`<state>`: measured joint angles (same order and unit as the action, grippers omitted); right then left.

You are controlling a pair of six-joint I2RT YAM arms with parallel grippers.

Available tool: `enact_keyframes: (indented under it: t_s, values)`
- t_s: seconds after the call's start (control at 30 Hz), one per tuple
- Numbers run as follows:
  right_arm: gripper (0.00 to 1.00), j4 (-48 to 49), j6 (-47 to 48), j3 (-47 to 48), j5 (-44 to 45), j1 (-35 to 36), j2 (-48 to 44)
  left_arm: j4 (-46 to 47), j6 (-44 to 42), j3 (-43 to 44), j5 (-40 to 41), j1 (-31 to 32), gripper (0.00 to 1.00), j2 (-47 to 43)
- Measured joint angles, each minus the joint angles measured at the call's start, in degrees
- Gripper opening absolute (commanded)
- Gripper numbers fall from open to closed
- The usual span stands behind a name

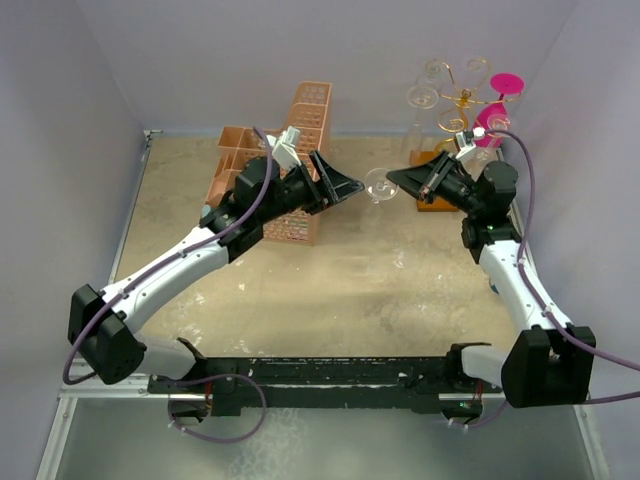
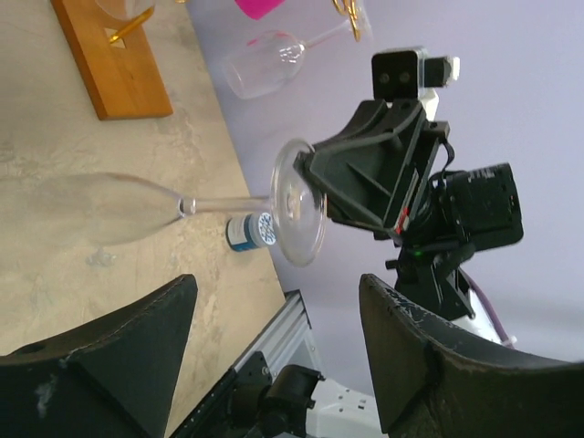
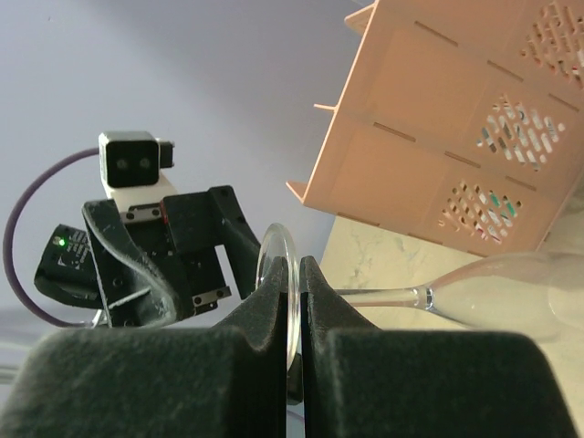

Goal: Take the wine glass off the wine glass rack
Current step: Place the wine glass at the center of the board.

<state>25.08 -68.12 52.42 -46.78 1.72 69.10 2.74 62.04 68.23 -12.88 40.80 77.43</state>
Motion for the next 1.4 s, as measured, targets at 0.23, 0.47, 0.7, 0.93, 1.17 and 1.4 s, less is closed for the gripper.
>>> enact_keyframes:
  t_s: [0.23, 0.47, 0.7, 0.93, 1.17, 1.4]
  values:
    - [0.00, 2.7, -1.5, -2.1, 2.2, 2.8, 0.0, -3.8, 0.0, 5.1, 2.6, 0.0, 0.55, 3.5]
    - [0.00, 3.2, -1.9, -2.2, 3.7, 4.2, 0.0, -4.2, 0.4, 5.9, 2.9, 0.5, 0.46, 5.3]
    - [0.00, 3.6, -1.8, -2.2, 4.0, 5.3, 0.0, -4.1, 0.5, 6.6, 2.2, 2.0, 0.32, 6.9]
    - [0.00, 3.6, -1.5, -2.2, 4.0, 5.8, 0.0, -4.1, 0.9, 6.6, 1.6, 2.4, 0.14, 7.0]
    - [0.00, 3.7, 0.9, -2.2, 4.0, 5.8, -0.2, -4.1, 2.8, 6.6, 1.6, 2.2, 0.00, 7.0]
    - [0.42, 3.1, 5.2, -1.5, 3.5, 5.8, -1.4, -2.8, 3.0, 6.6, 0.4, 2.1, 0.00, 7.0]
